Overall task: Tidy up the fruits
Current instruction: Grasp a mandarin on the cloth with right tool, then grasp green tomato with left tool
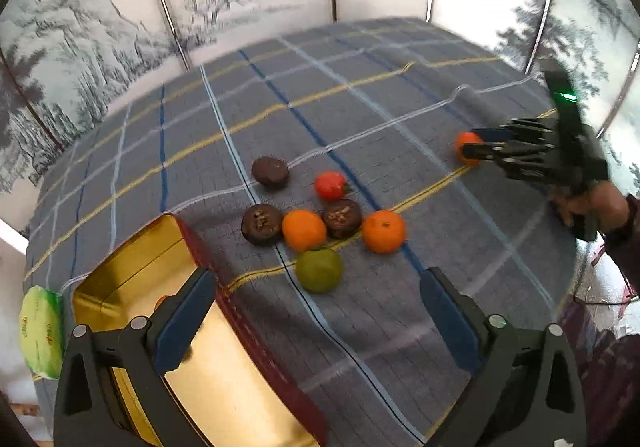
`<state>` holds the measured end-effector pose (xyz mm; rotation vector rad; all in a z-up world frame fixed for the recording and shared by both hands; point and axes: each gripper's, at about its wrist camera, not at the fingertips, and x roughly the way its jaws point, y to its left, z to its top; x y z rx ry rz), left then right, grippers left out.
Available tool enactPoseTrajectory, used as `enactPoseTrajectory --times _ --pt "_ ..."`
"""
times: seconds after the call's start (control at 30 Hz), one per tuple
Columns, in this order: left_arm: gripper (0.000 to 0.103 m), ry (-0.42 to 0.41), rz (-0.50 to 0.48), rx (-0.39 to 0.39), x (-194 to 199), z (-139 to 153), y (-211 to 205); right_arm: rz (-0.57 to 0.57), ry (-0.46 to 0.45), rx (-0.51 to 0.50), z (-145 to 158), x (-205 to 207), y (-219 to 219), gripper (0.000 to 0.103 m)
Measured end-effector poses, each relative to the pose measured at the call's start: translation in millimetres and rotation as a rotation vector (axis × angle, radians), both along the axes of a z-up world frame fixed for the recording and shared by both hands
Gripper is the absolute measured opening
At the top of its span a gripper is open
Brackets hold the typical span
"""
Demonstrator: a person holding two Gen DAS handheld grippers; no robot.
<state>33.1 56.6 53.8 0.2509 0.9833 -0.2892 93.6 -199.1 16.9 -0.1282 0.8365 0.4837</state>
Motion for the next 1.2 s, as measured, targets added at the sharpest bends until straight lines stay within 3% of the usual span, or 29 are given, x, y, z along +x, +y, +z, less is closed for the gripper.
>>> enactPoseTrajectory --times 0.03,0.1,0.27,0.43,0.53,0.6,0.73,0.83,1.0,1.2 --pt "0.097 0.023 0.002 -0.003 9.2 -4.8 -0.4 0.0 -0.008 0.012 -0.9 -1.2 -0.5 0.04" --pt "0.079 0.059 0.001 -0.022 18.8 -12.8 0.1 0.002 -0.007 0.026 -1.7 -0.2 -1.1 0.04" --pt "0.065 0.122 0.009 0.013 32.3 -35.4 -0.6 0.012 -0.013 0.048 -6.9 4.3 -9.7 0.04" --pt "0.057 0.174 0.003 0.046 40.7 -57.5 -3.7 0.015 -0.022 0.063 -9.9 3.1 -11.5 0.041" --pt "0.04 0.225 -0.028 0.049 43.8 -70.0 -8.5 0.016 -0.021 0.065 -10.5 3.7 -11.2 0.041" --pt "0.039 0.237 -0.036 0.077 44.1 -77.1 -11.2 0.016 -0.017 0.067 -11.1 4.0 -11.1 0.041" --pt "0.034 0.239 0.011 -0.025 46.8 -74.9 -1.7 0.016 -0.018 0.064 -11.4 4.2 -11.5 0.041" --pt "0.034 0.187 0.115 -0.067 37.6 -67.8 3.3 0.02 -0.008 0.054 -13.9 5.1 -9.1 0.041" --pt "0.034 0.11 0.313 -0.208 2.4 -43.6 9.4 0.02 0.011 0.041 -17.6 7.7 -4.2 0.041" --pt "0.034 0.03 0.413 -0.22 -29.7 -20.8 -0.2 0.019 0.001 -0.007 -19.4 6.6 3.7 0.041"
